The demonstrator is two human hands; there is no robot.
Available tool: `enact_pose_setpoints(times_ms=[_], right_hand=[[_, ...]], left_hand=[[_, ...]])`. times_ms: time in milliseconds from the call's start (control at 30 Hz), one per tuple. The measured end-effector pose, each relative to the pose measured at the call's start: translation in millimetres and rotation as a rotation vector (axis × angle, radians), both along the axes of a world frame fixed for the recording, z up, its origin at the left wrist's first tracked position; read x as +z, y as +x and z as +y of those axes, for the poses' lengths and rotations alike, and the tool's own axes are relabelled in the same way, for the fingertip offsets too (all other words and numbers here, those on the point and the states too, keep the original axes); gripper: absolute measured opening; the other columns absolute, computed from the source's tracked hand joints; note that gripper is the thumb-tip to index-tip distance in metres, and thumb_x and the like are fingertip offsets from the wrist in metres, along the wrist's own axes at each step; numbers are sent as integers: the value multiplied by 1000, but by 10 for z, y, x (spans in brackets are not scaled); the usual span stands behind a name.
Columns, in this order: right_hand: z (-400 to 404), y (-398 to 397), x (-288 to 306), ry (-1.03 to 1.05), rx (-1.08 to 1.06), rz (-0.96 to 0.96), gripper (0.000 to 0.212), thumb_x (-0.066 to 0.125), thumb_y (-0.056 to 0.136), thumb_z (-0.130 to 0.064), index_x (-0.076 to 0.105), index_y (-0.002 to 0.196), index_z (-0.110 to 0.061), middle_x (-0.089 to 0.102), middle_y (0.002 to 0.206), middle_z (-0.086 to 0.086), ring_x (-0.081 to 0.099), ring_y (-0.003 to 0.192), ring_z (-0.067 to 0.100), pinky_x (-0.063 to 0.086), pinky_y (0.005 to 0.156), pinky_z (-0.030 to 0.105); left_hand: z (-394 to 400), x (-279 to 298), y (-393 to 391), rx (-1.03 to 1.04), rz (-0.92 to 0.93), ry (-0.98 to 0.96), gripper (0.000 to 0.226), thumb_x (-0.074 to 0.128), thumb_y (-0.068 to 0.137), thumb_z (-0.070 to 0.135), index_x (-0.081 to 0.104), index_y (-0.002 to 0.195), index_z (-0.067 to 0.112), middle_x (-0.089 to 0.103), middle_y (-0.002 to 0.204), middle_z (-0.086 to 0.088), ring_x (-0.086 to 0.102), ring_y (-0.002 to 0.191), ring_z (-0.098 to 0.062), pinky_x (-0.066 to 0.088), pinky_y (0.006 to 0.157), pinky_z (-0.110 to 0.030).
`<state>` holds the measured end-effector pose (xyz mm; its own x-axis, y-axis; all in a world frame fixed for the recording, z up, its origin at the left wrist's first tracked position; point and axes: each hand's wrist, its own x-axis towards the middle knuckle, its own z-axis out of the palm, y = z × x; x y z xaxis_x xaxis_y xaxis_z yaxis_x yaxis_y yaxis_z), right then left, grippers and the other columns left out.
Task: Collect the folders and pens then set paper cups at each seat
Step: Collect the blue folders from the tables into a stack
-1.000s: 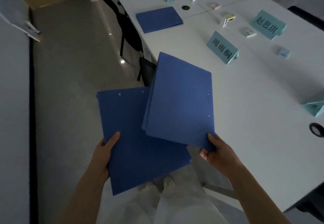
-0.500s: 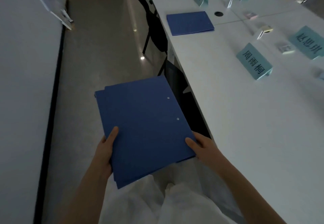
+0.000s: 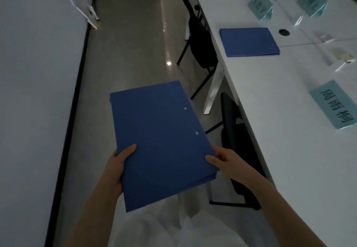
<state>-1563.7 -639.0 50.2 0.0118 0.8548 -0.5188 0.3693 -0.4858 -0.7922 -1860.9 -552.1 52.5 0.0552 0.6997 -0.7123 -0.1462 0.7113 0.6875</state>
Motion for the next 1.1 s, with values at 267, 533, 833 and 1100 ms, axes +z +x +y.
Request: enact_pose_setpoints(times_ms=[267,533,833,1100], right_hand=[[1301,-115,-35,-81,-316,139,36,46,97,-44,64,114,-18,69,109,2,65,95,13,51,87,32],[2307,330,-267,-203,-464,292,53,45,93,-55,57,128,-18,64,122,-2,62,109,19,44,104,43],[3542,1240,-144,-198,-539,400,43,56,88,-53,68,110,-19,72,110,3,69,99,25,52,94,46],[4413,1991,-500,-109,-907,384,29,51,96,-15,58,119,1,63,100,17,66,89,37,55,66,31]], left_hand=[[1224,121,60,-89,-1,44,41,73,81,26,62,120,21,73,111,-7,72,92,-31,58,71,-46],[2334,38,719,-165,-21,21,42,71,83,22,60,123,18,73,111,-10,72,91,-34,59,68,-46],[3529,129,1535,-148,-6,0,39,70,83,24,61,120,19,75,105,-9,73,85,-33,58,63,-44],[4553,126,1913,-180,-20,-5,54,72,73,31,60,124,18,73,111,-10,72,93,-34,58,67,-46]])
